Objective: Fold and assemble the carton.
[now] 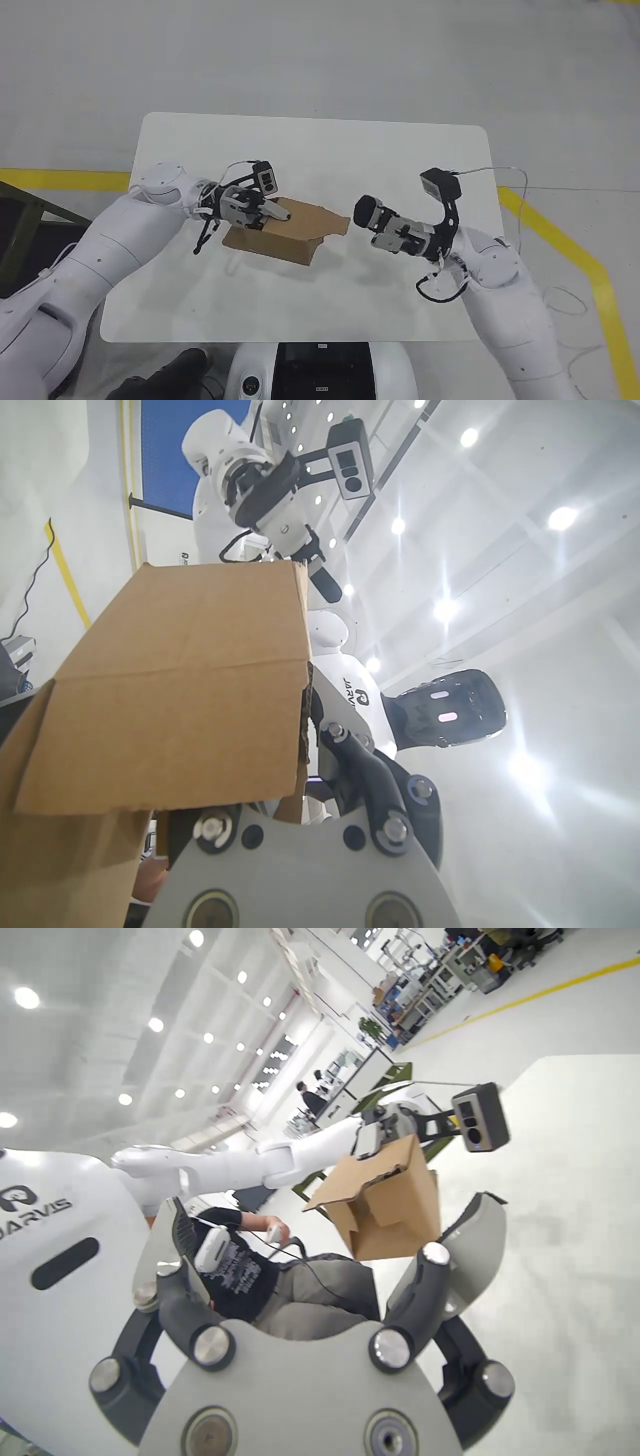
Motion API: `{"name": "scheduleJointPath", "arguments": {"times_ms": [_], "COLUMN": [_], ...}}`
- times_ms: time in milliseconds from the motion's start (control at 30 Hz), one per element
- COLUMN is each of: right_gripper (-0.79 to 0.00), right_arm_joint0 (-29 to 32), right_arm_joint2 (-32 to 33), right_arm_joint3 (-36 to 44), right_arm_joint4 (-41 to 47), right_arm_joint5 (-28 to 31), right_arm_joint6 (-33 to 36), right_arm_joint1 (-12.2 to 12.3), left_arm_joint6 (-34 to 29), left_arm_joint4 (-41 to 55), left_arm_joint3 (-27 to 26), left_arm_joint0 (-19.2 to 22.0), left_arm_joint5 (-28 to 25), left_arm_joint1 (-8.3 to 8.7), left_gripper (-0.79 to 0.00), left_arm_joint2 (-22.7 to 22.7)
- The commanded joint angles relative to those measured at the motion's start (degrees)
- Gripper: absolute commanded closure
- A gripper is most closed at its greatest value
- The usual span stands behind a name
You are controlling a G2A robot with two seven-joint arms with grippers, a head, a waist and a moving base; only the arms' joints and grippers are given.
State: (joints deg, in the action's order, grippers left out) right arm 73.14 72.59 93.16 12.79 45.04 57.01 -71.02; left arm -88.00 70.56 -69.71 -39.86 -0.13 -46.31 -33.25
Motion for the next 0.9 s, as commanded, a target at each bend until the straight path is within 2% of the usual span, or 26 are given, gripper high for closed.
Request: {"name": "scheduleJointPath", "arguments": {"times_ms": [0,200,533,733,867], "right_gripper": [-0.785,-0.785,-0.785,-0.785,-0.785], "right_arm_joint0": [-0.78,-3.00,-2.86,-4.78,-6.72], "right_arm_joint2": [0.07,-0.76,-1.44,-2.87,-4.21], "right_arm_joint3": [0.13,-0.07,0.75,2.38,1.72], "right_arm_joint4": [-6.50,-22.35,-22.57,-25.87,-29.55], "right_arm_joint5": [0.30,2.75,2.99,3.69,1.99], "right_arm_joint6": [-1.06,-6.66,-8.19,-9.85,-11.55], "right_arm_joint1": [0.07,-0.01,-0.04,0.14,0.05], "left_arm_joint6": [0.00,0.00,0.00,0.00,0.00], "left_arm_joint4": [-0.39,0.12,2.01,2.70,2.60], "left_arm_joint3": [-0.58,-1.38,-1.50,-1.80,-2.22], "left_arm_joint0": [0.39,1.65,3.72,4.69,5.40], "left_arm_joint5": [-0.36,-1.22,-2.37,-2.99,-3.60], "left_arm_joint1": [0.31,1.48,3.77,4.49,4.79], "left_gripper": [0.000,0.000,0.000,0.000,0.000], "left_arm_joint2": [0.74,2.53,4.98,6.94,8.27]}}
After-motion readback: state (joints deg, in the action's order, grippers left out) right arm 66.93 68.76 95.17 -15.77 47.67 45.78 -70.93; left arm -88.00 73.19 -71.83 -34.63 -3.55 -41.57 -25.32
